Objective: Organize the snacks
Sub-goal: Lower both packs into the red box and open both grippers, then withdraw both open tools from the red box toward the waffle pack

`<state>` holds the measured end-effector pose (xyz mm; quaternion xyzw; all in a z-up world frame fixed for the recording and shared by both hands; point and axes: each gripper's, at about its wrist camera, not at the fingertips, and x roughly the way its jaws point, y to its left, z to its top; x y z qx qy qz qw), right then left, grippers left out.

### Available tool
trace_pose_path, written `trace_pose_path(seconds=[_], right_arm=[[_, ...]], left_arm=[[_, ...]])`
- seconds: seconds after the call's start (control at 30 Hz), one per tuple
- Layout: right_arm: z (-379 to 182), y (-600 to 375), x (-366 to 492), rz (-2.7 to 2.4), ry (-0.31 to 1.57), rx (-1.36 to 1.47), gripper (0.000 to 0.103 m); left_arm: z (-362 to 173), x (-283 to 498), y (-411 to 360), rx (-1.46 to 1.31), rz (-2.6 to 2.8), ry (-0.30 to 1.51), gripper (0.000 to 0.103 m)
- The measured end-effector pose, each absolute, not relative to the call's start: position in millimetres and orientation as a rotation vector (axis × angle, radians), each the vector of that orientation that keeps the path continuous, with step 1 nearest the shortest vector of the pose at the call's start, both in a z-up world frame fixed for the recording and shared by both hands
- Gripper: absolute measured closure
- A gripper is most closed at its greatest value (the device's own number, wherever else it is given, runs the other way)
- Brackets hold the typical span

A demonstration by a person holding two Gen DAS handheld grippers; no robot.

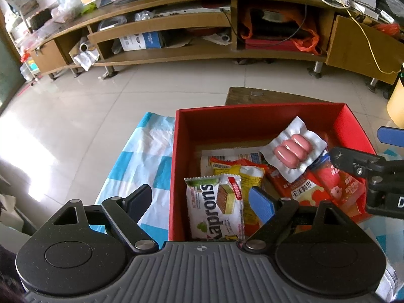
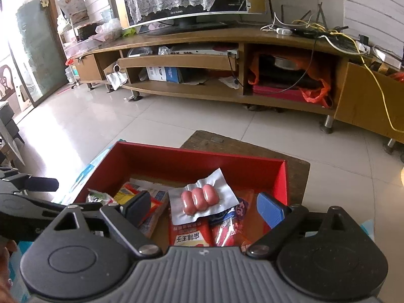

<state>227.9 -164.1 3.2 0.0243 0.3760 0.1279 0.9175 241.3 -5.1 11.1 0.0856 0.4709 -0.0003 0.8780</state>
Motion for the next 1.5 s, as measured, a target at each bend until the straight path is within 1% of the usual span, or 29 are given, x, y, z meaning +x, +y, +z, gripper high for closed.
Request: trace_pose_path(seconds=[0.3, 0.57, 1.23, 1.5], right_arm=[[6.9, -157.5, 193.0, 0.263, 0.82, 0.021, 0.014], [-4.5, -155.8, 144.0, 0.272, 0.903, -0.001, 0.014], [-21.5, -157.7, 34.2, 0.26, 1.024, -0.003, 0.014], [-29.1, -159.2, 5.1, 0.267, 1.057, -0.006, 0.014]], left_arm=[[9.2, 208.9, -6.8, 0.182, -0.02, 1.01, 0.013], [3.0, 168.1, -8.8, 0.185, -0.066, 1.055, 0.012], [-24.7, 73.6, -17.8, 0.205, -0.163, 1.184, 0.012], [-32.0, 42.8, -21.9, 0.235, -0.185, 1.208, 0.012]])
